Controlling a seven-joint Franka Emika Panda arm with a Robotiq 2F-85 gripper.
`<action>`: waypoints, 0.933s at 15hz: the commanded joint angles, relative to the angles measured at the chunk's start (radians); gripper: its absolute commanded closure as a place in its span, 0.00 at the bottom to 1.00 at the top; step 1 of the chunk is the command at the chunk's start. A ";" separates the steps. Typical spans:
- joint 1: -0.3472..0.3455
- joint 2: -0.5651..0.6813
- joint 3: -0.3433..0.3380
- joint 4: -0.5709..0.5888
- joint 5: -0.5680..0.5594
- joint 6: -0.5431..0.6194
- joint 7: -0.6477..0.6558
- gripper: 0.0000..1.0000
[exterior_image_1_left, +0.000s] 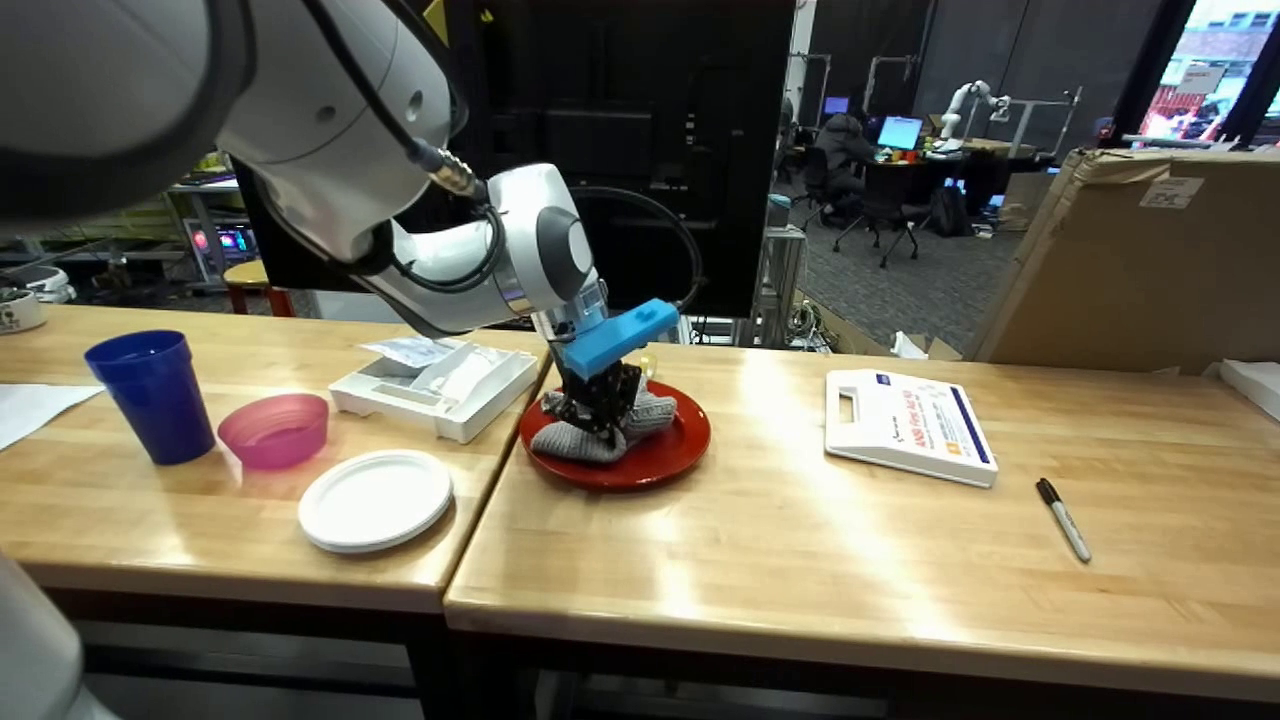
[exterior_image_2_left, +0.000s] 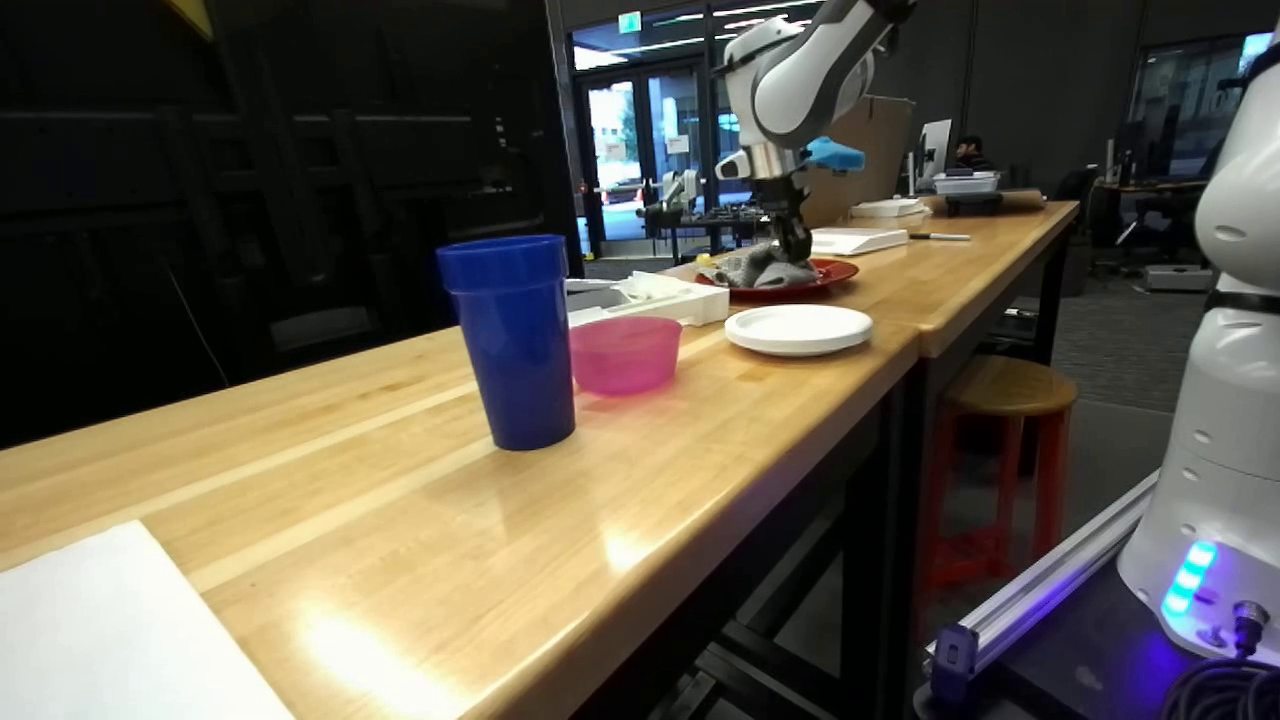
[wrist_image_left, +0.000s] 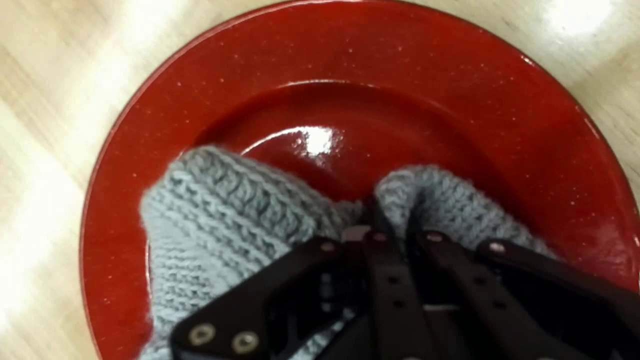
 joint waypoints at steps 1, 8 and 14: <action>-0.004 0.029 -0.012 0.033 -0.047 0.004 -0.184 0.98; -0.033 0.030 -0.040 0.039 -0.196 0.079 -0.502 0.98; -0.061 0.031 -0.070 0.036 -0.175 0.171 -0.709 0.98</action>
